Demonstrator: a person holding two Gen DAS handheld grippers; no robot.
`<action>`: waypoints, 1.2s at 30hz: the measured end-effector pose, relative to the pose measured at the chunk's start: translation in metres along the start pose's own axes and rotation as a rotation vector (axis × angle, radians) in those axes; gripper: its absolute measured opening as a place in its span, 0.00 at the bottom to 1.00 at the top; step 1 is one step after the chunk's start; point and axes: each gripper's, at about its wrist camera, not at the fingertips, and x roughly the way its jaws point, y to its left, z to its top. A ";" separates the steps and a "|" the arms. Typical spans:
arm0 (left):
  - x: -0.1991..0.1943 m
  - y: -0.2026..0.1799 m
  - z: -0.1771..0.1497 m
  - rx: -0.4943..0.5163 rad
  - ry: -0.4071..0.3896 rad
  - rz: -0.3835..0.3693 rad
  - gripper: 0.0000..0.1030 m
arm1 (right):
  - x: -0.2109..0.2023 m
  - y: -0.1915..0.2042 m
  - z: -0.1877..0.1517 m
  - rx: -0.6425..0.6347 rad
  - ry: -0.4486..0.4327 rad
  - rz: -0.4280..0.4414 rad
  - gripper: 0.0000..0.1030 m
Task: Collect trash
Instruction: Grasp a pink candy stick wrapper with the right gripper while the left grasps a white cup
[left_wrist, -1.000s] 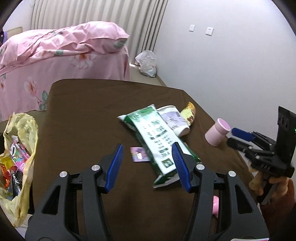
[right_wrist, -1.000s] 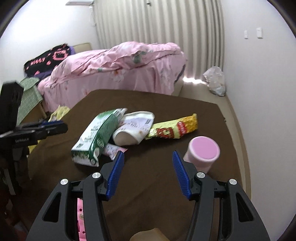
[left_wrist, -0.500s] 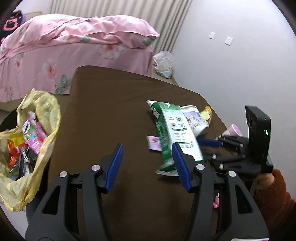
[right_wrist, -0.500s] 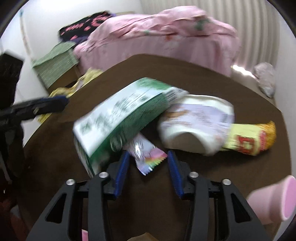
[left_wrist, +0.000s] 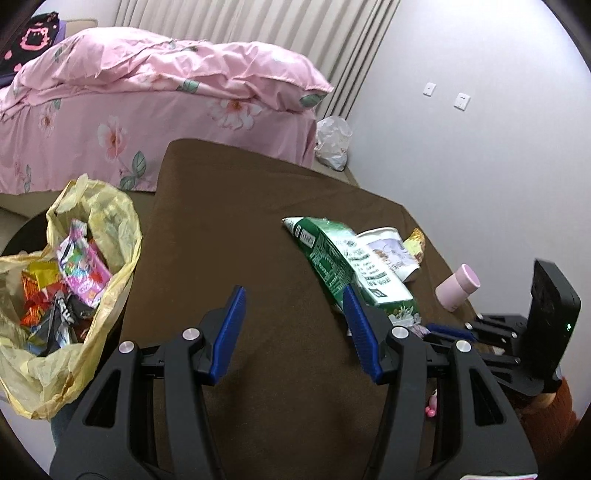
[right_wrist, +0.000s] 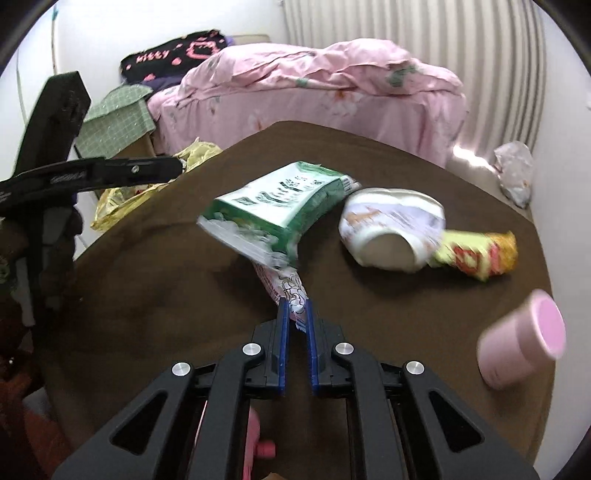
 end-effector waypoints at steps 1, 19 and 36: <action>0.000 -0.002 0.001 0.008 -0.002 -0.004 0.50 | -0.009 -0.003 -0.008 0.012 -0.008 -0.015 0.09; 0.061 -0.133 0.032 0.387 0.037 -0.224 0.53 | -0.082 -0.059 -0.096 0.279 -0.055 -0.190 0.09; 0.148 -0.124 0.023 0.454 0.218 -0.014 0.53 | -0.071 -0.062 -0.094 0.203 -0.049 -0.115 0.57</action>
